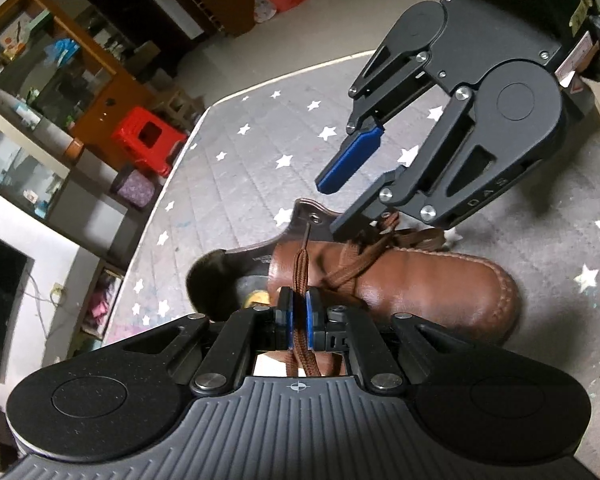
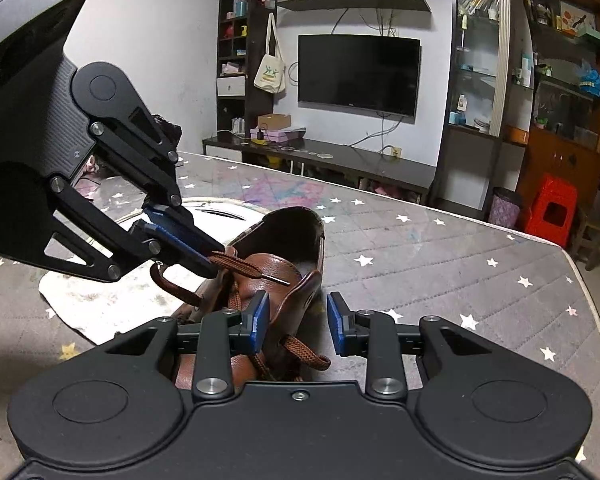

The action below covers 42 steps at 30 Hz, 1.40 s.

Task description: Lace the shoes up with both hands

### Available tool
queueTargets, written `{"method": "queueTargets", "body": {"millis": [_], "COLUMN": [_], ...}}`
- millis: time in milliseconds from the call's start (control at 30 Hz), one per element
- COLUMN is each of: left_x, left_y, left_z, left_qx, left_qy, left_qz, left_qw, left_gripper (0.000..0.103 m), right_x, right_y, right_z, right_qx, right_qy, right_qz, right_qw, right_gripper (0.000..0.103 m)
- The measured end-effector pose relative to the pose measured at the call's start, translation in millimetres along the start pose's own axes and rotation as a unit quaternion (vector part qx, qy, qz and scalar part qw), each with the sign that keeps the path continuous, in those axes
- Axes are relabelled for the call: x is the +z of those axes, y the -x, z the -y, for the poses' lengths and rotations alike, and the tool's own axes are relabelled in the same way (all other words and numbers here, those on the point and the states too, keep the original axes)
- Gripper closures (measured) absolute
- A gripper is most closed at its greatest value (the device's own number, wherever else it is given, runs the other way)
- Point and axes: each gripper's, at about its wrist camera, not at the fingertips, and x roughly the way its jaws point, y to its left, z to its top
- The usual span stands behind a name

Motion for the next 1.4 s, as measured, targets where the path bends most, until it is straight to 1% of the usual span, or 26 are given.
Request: {"method": "queueTargets", "body": {"millis": [100, 233, 600, 767, 900, 1100, 1200, 1333, 1400], "left_x": [2.9, 4.5, 7.5, 10.6, 11.2, 11.3, 10.7, 10.3, 10.7], "left_y": [-4.4, -7.6, -13.3, -13.0, -11.1, -16.2, -20.1, -19.8, -19.2], "left_z": [-0.1, 0.6, -0.1, -0.4, -1.0, -1.3, -2.0, -0.5, -0.2], "left_qx": [-0.004, -0.012, -0.016, -0.014, -0.01, -0.005, -0.003, -0.003, -0.001], "left_qy": [-0.02, -0.033, -0.044, -0.039, -0.029, -0.018, -0.008, -0.004, -0.001], "left_qz": [-0.007, -0.008, -0.014, -0.004, 0.012, 0.023, 0.028, 0.036, 0.042], "left_qw": [0.9998, 0.9993, 0.9988, 0.9992, 0.9995, 0.9996, 0.9996, 0.9993, 0.9991], "left_gripper": [0.097, 0.097, 0.096, 0.096, 0.096, 0.096, 0.096, 0.096, 0.096], "right_x": [0.2, 0.3, 1.2, 2.2, 2.8, 4.7, 8.1, 12.9, 13.9], "right_y": [0.4, 0.4, 0.0, -0.4, 2.1, 1.1, 3.6, 7.8, 7.6], "right_z": [-0.4, -0.8, -2.6, -5.1, -0.7, -2.7, -2.0, -1.1, -0.4], "right_qx": [0.001, 0.004, 0.01, 0.011, 0.012, 0.013, 0.02, 0.019, 0.016], "right_qy": [0.001, 0.002, 0.002, 0.005, 0.007, 0.015, 0.018, 0.041, 0.059], "right_qz": [0.001, 0.002, 0.003, 0.004, 0.005, 0.004, 0.002, 0.002, -0.006], "right_qw": [1.0, 1.0, 1.0, 1.0, 1.0, 1.0, 1.0, 0.999, 0.998], "right_gripper": [0.07, 0.07, 0.07, 0.07, 0.07, 0.07, 0.07, 0.07, 0.07]}}
